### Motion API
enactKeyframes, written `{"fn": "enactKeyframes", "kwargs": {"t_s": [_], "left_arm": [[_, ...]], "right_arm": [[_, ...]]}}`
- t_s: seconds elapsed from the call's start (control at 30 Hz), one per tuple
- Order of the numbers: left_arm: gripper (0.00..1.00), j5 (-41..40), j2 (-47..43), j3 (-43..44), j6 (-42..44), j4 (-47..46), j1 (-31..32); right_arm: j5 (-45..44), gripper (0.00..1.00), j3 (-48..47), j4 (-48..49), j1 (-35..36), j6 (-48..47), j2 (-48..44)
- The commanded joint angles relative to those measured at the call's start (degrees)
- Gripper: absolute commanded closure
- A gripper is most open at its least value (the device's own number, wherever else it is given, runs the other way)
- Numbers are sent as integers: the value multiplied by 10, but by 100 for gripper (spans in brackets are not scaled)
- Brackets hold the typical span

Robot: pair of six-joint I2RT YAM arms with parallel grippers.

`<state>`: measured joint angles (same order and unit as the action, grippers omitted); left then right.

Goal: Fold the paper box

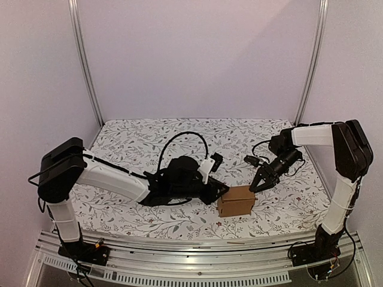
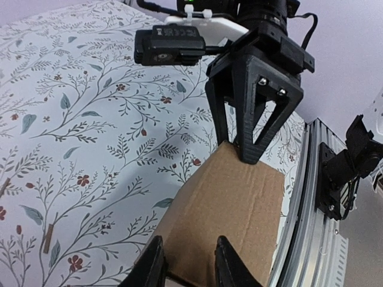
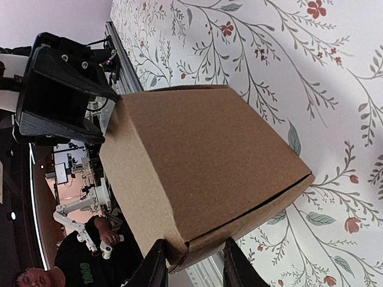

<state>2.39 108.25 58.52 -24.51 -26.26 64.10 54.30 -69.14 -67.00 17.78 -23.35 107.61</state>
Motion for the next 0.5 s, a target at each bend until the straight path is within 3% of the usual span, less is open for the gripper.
{"fn": "enactKeyframes", "kwargs": {"t_s": [0.0,0.23,0.47], "left_arm": [[71,26,-43,-27,16,6,16],[71,73,-36,-46,9,-8,24],[75,58,0,-59,14,-6,26]], "right_arm": [[-62,71,4,22,5,-9,28],[-61,71,4,24,5,-10,30],[-67,71,3,24,5,-11,30]]}}
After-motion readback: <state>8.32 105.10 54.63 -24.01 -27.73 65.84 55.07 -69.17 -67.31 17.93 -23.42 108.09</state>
